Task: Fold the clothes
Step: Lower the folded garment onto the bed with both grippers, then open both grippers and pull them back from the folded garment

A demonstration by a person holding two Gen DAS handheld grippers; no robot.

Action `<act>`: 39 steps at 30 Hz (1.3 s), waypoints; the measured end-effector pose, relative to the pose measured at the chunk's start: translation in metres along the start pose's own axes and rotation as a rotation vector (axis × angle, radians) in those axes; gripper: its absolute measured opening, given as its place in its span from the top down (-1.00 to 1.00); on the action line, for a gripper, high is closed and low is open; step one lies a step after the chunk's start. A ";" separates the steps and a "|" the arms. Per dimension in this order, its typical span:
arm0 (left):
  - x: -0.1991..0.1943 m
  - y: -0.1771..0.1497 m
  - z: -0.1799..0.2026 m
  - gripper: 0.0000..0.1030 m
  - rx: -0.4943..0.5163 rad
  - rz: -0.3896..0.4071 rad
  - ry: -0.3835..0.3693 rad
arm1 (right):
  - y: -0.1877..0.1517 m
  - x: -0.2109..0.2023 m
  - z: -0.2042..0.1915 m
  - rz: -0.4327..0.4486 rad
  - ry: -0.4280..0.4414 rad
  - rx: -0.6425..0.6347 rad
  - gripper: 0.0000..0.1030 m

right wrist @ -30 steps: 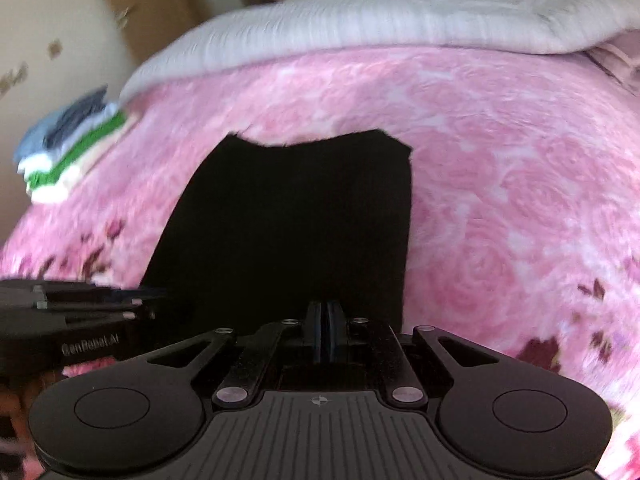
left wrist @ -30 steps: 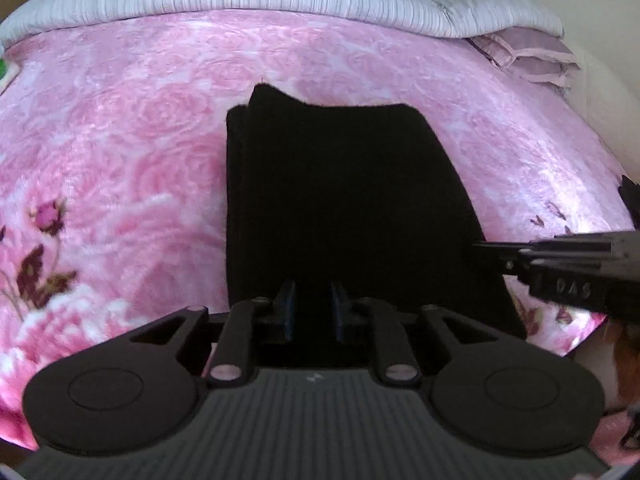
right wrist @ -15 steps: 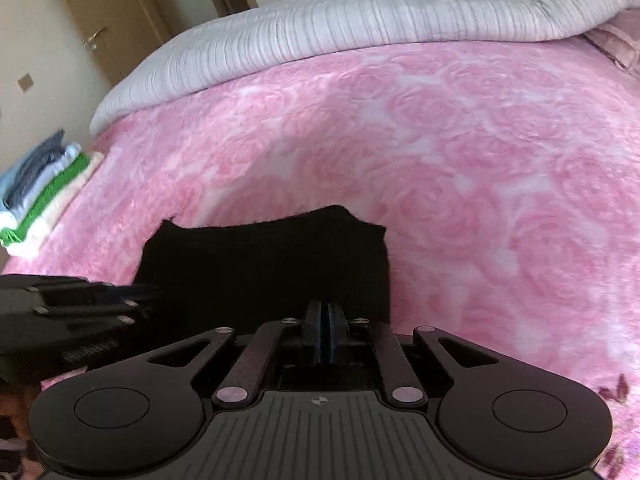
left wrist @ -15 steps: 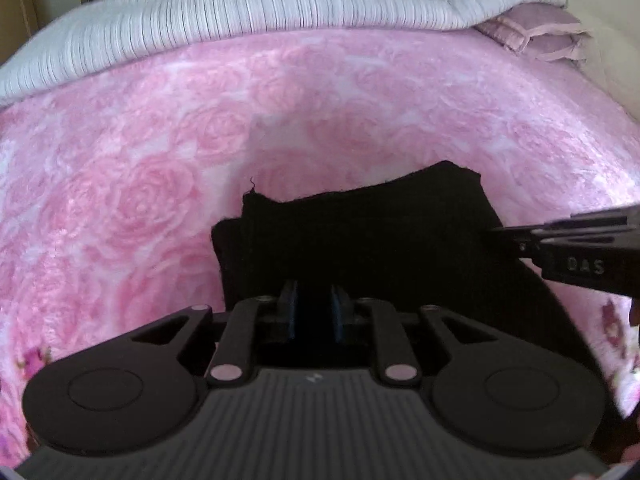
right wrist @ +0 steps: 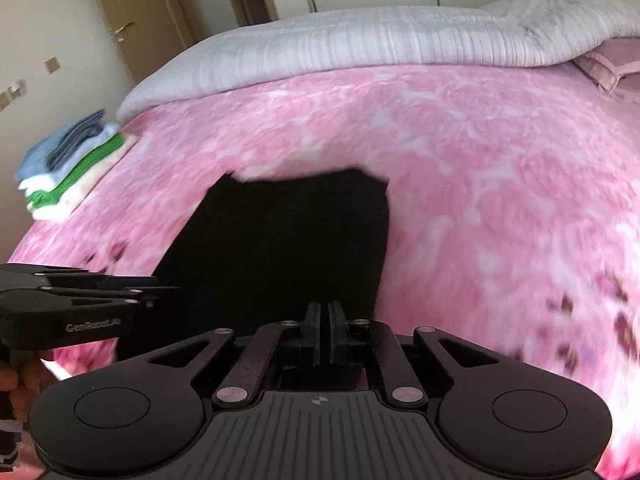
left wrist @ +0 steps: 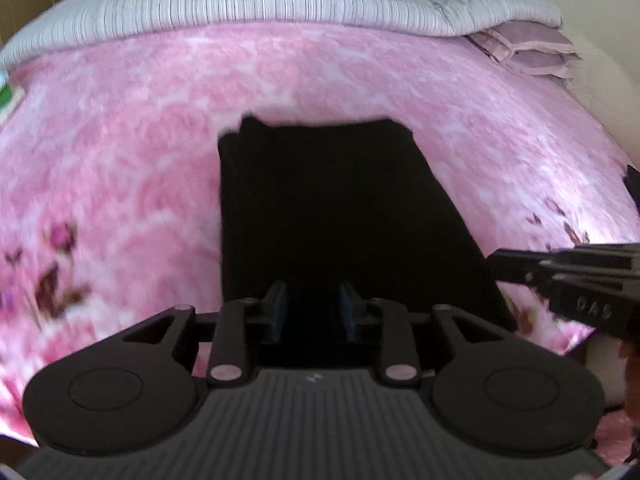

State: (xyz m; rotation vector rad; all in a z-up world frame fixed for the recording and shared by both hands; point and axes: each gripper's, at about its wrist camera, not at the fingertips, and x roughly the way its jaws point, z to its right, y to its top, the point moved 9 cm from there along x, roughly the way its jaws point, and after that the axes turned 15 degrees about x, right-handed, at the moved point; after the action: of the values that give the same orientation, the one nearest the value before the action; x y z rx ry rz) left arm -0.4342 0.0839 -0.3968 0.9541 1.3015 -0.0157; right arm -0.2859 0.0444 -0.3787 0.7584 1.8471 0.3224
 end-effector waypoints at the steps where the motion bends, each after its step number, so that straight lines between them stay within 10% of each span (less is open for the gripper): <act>1: 0.002 -0.005 0.002 0.45 -0.006 -0.007 0.004 | -0.006 0.004 -0.001 -0.009 -0.012 -0.010 0.87; 8: -0.014 -0.007 0.012 0.43 -0.023 -0.008 0.043 | -0.021 0.004 -0.011 -0.041 -0.106 -0.069 0.84; 13: -0.039 -0.019 0.030 0.40 -0.006 0.005 0.067 | -0.037 -0.019 -0.006 -0.022 -0.118 -0.013 -0.20; 39: -0.106 -0.082 0.074 0.29 0.062 0.031 0.160 | -0.116 -0.081 -0.027 -0.041 -0.121 -0.046 -0.21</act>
State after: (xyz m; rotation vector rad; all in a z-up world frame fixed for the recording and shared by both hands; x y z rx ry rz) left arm -0.4508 -0.0644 -0.3620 1.0452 1.4399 0.0460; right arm -0.3315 -0.0913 -0.3719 0.6927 1.7333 0.2853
